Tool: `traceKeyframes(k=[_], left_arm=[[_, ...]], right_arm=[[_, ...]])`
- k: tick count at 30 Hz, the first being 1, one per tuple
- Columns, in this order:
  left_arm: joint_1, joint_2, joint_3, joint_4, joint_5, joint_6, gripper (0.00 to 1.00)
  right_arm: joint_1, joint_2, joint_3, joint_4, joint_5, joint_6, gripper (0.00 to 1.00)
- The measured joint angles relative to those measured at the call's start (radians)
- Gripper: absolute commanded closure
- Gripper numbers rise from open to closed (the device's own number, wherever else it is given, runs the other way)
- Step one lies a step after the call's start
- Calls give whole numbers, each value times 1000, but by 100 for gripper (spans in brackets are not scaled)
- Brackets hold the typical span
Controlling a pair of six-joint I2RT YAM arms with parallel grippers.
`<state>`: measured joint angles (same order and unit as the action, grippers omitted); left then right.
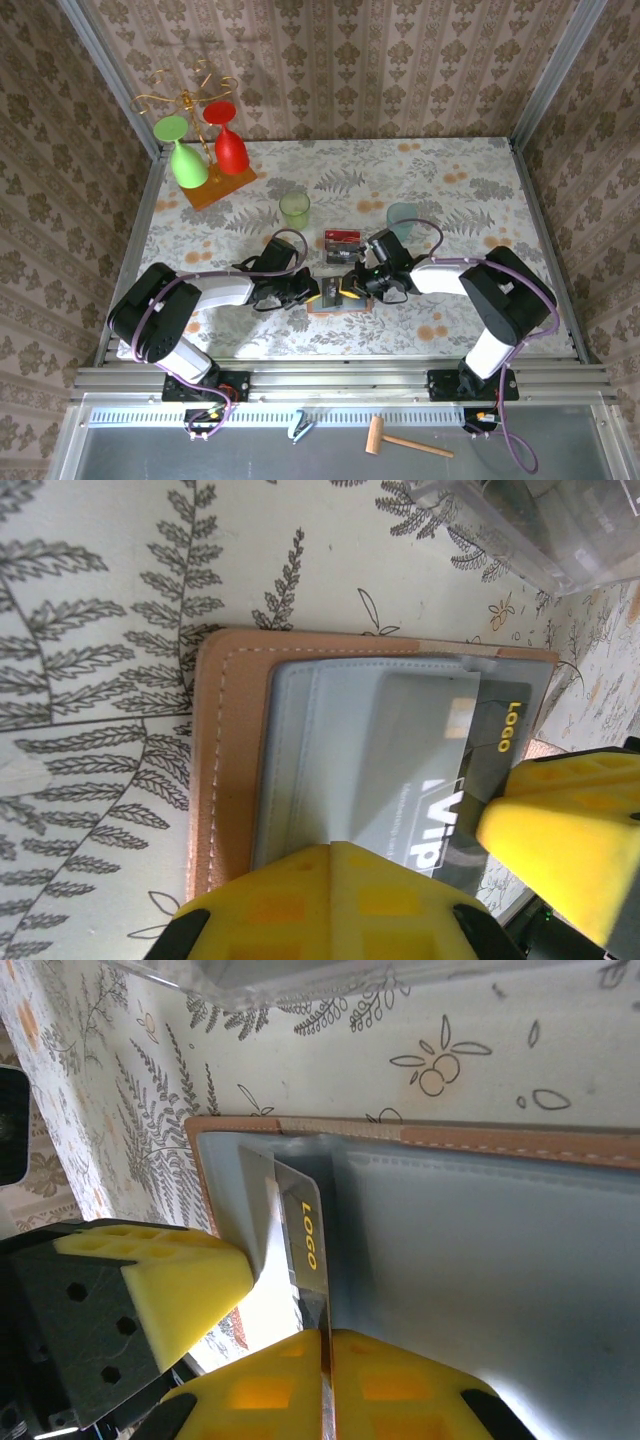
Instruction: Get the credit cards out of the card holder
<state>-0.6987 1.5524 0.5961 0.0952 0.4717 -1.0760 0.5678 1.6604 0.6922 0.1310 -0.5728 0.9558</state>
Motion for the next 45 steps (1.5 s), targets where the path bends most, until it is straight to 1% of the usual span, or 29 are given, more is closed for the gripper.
traceKeyframes(k=[16,24,38,45], left_arm=[[0,0,3,-5,0,0,96],[-1,0,6,-11,0,0,96],[-14,8,54,-46,1,8,94],[-24,53,76,-47,5,15,94]], right_arm=[[-18,-98,1,-190,75,-99,92],[-20,-109,16,-264,107,-136,92],[-20,-121,33,-297,122,-150,93],[-20,-121,33,-297,122,-150,93]])
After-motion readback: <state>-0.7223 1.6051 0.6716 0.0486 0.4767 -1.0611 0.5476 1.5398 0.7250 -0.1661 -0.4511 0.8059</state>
